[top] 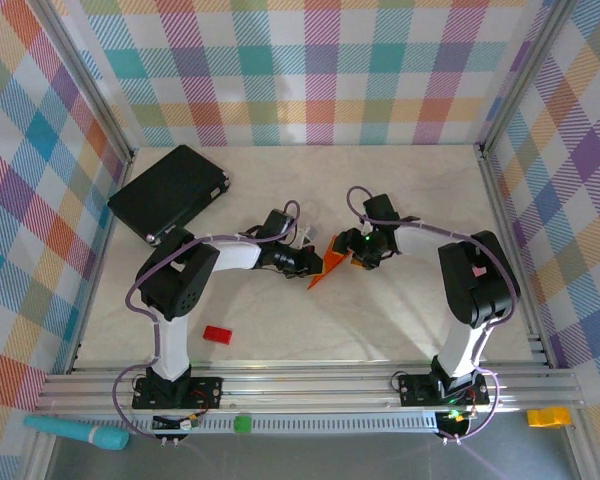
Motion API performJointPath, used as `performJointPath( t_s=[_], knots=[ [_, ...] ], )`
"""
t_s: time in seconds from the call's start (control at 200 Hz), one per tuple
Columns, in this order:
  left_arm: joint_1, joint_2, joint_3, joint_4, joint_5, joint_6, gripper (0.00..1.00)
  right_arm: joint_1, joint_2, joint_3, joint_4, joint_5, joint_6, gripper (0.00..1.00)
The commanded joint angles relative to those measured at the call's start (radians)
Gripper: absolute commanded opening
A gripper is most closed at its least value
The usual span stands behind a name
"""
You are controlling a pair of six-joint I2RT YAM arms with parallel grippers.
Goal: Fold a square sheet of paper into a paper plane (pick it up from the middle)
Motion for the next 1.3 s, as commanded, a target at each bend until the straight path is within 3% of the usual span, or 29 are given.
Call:
performJointPath(
  t_s=[0.0,0.39,0.785,1.295],
  knots=[
    [0.009,0.007,-0.008,0.016,0.025,-0.005,0.0,0.009,0.028,0.044,-0.063,0.038,-0.03,0.63],
    [0.009,0.007,-0.015,0.008,0.015,0.004,0.08,0.059,0.101,0.131,-0.175,0.184,-0.055,0.63],
    [0.009,-0.066,-0.021,-0.073,-0.053,0.054,0.33,0.064,0.116,0.124,-0.171,0.177,-0.043,0.63],
    [-0.013,-0.144,-0.092,-0.137,-0.13,0.07,0.42,0.063,0.125,0.121,-0.169,0.171,-0.036,0.62]
  ],
)
